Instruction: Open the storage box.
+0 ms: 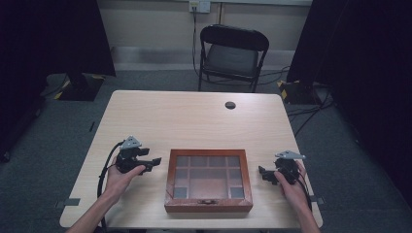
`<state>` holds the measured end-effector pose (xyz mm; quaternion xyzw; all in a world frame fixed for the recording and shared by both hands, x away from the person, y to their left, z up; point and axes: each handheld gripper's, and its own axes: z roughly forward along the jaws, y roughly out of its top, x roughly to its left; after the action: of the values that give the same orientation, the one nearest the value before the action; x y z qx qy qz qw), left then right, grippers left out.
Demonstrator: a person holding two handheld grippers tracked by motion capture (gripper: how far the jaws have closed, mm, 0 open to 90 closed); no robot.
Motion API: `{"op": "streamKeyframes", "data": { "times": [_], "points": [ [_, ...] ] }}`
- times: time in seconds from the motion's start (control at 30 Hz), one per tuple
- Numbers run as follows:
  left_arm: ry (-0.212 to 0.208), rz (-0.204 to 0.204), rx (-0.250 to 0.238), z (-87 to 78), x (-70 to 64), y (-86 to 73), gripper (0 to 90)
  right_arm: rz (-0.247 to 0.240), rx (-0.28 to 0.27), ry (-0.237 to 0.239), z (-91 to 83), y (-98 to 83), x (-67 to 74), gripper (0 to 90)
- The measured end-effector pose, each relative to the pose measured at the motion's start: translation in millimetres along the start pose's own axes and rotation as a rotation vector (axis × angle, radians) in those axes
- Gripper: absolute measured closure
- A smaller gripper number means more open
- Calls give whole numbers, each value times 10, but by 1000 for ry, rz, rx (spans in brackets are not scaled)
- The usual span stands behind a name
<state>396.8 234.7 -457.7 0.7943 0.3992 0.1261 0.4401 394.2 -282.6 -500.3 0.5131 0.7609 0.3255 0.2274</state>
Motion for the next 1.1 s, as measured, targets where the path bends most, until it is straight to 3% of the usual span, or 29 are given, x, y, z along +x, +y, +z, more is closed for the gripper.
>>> {"op": "streamKeyframes", "data": {
  "times": [0.17,0.23,0.33,0.47,0.53,0.6,0.67,0.73,0.77,0.87,0.9,0.97,1.03,1.1],
  "points": [
    [-55,25,-28,-39,-156,63,339,1,0,0,0,0,1,92],
    [-71,47,-27,-49,-218,89,347,0,0,0,0,0,0,92],
    [-115,46,-26,-32,-311,124,346,0,0,0,0,0,0,92],
    [-134,80,-13,-9,-422,160,346,0,0,0,0,0,0,92],
    [-155,71,-16,9,-474,176,347,0,0,0,0,0,0,92],
    [-126,97,1,26,-525,200,362,0,0,0,0,0,0,92],
    [-166,82,-11,47,-552,231,368,1,0,0,0,0,1,92],
    [-136,109,-17,42,-597,276,359,0,0,0,0,0,0,92],
    [-141,104,-38,40,-617,291,359,0,0,0,0,0,0,92],
    [-173,86,-35,62,-692,347,369,1,0,0,0,0,1,92],
    [-244,88,-59,69,-750,365,429,0,0,0,0,0,0,92],
    [-263,94,-58,76,-781,372,450,0,0,0,0,0,0,92],
    [-305,98,-34,106,-855,378,442,0,0,0,0,0,0,92],
    [-336,128,-10,128,-948,375,452,0,0,0,0,0,0,92]
  ]
}}
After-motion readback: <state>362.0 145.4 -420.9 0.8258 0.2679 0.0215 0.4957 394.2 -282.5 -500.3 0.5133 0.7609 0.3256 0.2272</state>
